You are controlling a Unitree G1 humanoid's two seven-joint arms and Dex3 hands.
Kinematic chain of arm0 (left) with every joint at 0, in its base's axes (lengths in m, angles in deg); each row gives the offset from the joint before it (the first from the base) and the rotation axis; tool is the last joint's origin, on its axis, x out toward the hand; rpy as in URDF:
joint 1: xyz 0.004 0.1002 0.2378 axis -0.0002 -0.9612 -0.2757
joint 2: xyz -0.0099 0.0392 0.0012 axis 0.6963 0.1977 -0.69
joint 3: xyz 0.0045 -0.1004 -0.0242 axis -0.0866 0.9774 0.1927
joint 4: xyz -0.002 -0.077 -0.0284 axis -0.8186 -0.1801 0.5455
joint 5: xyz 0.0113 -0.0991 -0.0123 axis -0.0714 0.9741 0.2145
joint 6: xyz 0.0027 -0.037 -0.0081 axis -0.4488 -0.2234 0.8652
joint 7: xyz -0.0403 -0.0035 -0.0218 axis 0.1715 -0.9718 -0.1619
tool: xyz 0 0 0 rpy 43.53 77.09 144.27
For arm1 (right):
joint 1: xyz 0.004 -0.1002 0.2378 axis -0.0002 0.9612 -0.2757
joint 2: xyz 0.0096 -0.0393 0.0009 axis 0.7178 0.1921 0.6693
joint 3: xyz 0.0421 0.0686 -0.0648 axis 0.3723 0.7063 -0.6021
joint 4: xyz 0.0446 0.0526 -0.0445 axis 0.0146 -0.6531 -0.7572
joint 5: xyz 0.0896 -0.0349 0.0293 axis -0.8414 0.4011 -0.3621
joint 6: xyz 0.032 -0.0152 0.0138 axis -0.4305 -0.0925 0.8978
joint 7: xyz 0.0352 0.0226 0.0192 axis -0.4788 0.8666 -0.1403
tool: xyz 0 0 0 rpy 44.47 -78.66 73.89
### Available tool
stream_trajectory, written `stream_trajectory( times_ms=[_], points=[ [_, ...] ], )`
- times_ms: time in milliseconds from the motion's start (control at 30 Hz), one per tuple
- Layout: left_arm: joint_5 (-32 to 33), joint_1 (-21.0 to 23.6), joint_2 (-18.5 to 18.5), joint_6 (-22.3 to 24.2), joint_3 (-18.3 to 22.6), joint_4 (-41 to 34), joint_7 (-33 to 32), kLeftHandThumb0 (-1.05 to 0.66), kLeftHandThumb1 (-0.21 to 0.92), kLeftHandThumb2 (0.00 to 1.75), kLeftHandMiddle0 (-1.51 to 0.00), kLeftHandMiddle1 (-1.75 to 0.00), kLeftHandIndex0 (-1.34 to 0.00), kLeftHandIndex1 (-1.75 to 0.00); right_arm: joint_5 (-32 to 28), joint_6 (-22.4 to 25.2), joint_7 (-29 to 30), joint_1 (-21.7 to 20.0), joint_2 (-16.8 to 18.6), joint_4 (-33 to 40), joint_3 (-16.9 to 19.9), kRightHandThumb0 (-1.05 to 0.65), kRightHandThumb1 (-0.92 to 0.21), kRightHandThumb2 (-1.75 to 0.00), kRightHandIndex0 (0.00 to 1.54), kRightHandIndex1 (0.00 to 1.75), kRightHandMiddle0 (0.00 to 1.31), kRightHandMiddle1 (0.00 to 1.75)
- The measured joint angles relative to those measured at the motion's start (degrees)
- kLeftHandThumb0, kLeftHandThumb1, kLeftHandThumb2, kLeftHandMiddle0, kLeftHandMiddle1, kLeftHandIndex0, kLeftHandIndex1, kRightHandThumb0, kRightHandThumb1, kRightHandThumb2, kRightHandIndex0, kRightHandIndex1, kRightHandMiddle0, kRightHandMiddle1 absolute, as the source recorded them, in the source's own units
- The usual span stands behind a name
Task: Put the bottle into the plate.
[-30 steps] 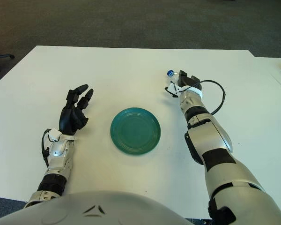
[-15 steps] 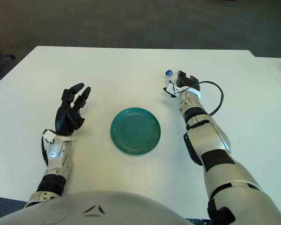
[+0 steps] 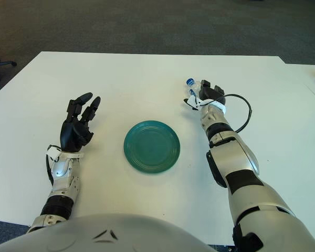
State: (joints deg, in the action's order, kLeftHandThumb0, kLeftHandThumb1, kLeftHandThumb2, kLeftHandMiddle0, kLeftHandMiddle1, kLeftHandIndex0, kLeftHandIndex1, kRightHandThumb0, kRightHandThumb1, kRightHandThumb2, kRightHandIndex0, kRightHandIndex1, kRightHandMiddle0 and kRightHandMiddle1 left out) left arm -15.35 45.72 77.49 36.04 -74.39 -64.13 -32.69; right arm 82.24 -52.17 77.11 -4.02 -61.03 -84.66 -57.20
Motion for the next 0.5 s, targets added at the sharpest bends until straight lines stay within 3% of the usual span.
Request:
stream_trajectory(
  times_ms=[433,500],
  points=[
    [0.0,-0.5,-0.3,-0.2,0.3,-0.8,0.1,-0.70,0.92,1.02,-0.46,-0.03,0.00,-0.92,-0.5,-0.1,0.9,0.2,0.0,0.0,-0.1,-1.05,-0.92,-0.34,0.37,0.10,0.00,0.80],
    [0.0,-0.7,-0.4,-0.2,0.3,-0.9,0.1,-0.70,0.92,1.01,-0.46,-0.03,0.00,-0.92,-0.5,-0.1,0.9,0.3,0.0,0.0,-0.2,-1.05,-0.92,-0.32,0.38,0.11,0.00,0.91]
  ],
)
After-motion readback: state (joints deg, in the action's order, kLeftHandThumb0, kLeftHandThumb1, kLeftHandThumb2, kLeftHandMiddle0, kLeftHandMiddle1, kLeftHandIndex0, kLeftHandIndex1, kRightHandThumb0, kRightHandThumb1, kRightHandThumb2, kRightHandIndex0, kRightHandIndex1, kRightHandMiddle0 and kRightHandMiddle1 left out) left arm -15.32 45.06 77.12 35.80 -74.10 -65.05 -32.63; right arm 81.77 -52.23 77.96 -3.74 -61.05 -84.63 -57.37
